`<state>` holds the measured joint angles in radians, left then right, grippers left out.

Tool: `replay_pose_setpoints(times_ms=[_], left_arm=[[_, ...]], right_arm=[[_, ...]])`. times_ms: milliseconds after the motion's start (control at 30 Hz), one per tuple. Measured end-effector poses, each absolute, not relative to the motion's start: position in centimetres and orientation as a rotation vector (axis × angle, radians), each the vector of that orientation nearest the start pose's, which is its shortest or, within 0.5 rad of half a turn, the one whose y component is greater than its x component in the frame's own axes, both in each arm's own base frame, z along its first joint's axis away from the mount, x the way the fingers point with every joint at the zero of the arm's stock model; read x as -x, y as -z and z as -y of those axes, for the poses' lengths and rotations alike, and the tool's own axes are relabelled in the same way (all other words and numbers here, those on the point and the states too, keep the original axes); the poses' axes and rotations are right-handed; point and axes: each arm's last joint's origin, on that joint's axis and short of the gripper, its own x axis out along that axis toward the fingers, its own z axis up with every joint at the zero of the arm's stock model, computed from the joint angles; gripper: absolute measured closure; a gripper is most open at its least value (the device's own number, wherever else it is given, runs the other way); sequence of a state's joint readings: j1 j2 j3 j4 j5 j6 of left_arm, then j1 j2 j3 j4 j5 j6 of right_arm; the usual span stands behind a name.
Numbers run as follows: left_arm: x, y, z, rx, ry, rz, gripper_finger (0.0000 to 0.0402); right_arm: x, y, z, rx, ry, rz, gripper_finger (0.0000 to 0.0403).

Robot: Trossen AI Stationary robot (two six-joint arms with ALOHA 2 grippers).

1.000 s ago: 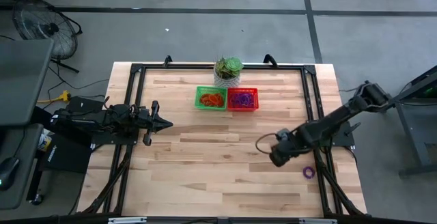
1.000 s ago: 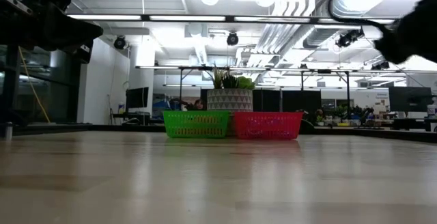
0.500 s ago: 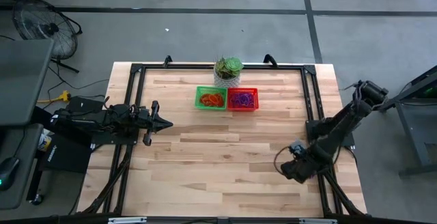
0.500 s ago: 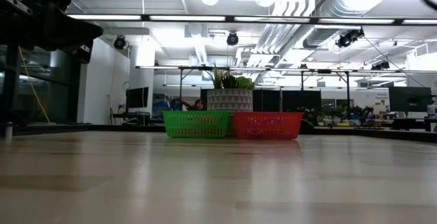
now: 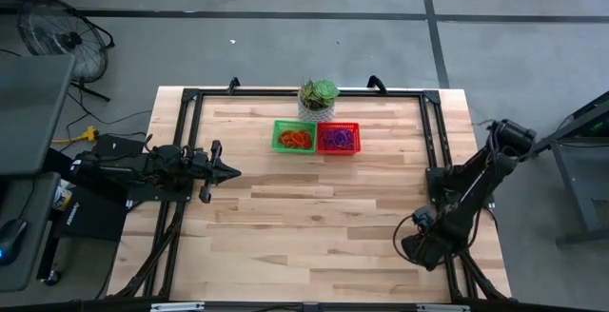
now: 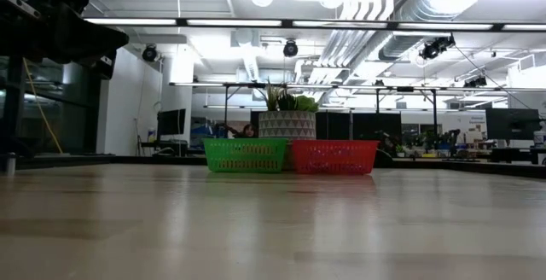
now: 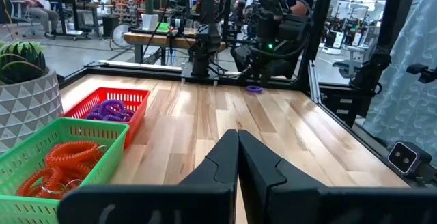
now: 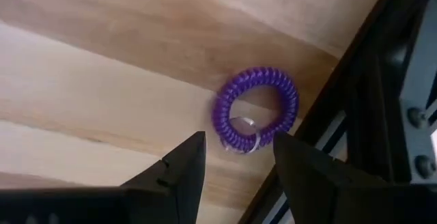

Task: Sort spring keychains
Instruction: Put the purple spring keychain into the orange bin

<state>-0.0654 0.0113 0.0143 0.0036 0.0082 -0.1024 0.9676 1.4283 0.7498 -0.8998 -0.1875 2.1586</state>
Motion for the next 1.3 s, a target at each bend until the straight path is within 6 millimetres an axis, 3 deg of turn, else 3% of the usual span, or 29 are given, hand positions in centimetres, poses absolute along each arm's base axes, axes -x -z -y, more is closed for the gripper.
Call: replay_pose_setpoints(times_ms=[233, 533, 800, 933, 1300], left_arm=[[-9.7, -16.8, 0.7, 0.103, 0.074, 0.003, 0.0401], [-9.7, -16.8, 0.7, 0.103, 0.074, 0.003, 0.0401], [-9.7, -16.8, 0.7, 0.103, 0.074, 0.003, 0.0401], [-9.7, -16.8, 0.7, 0.103, 0.074, 0.003, 0.0401], [-9.7, -16.8, 0.7, 0.103, 0.074, 0.003, 0.0401]], right_arm=[[-11.6, -15.5, -17.9, -0.935, 0.959, -1.553, 0.0235], [-11.6, -12.9, -17.1, -1.033, 0.868, -1.555, 0.0235], [-11.5, -12.5, -16.7, -1.009, 0.862, -1.545, 0.0240], [-11.5, -12.4, -16.6, -1.003, 0.856, -1.538, 0.0265], [-11.5, -12.4, -16.6, -0.988, 0.840, -1.535, 0.0384]])
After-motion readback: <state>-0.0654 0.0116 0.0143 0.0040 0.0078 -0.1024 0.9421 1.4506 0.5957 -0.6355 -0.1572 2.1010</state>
